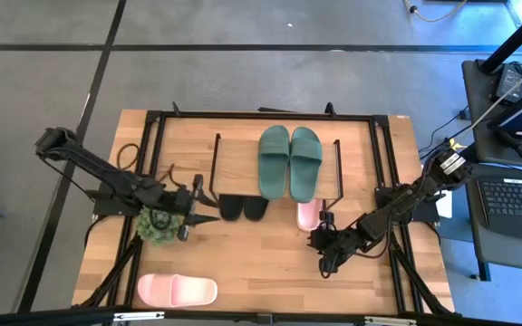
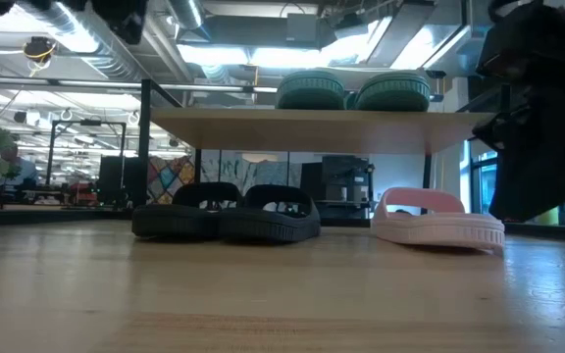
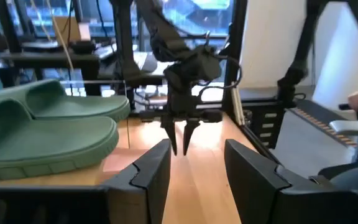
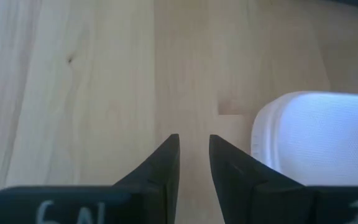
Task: Pick and place slides into the shelf
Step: Put the pink slipper under the shelf
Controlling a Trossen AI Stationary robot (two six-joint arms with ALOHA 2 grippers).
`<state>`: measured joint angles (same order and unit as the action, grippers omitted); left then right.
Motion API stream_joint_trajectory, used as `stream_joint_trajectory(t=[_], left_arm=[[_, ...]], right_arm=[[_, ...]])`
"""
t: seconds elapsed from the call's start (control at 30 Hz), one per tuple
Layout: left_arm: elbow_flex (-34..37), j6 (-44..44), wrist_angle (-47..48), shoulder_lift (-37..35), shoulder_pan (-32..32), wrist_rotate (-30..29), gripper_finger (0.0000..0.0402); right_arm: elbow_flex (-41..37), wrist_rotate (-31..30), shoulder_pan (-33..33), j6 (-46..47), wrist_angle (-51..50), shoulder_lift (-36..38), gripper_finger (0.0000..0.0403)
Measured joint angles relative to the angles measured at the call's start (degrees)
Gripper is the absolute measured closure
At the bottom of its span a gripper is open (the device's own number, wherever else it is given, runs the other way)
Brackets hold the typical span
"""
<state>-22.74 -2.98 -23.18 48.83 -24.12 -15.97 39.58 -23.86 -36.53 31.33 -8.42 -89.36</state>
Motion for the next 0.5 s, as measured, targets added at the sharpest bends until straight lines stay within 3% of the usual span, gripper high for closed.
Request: stream_joint_trajectory(t=[0.27, 0.5], left_arm=[[8.06, -0.66, -2.14, -10.37, 0.0, 0.2, 0.0259], [10.44, -1.34, -3.16, -13.25, 0.0, 0.18, 0.0259]], right_arm=[[-0.02, 0.02, 1.47, 1.33, -1.38, -0.02, 0.0314], [0.0, 1.66, 1.92, 0.88, -1.3, -0.04, 0.0314]])
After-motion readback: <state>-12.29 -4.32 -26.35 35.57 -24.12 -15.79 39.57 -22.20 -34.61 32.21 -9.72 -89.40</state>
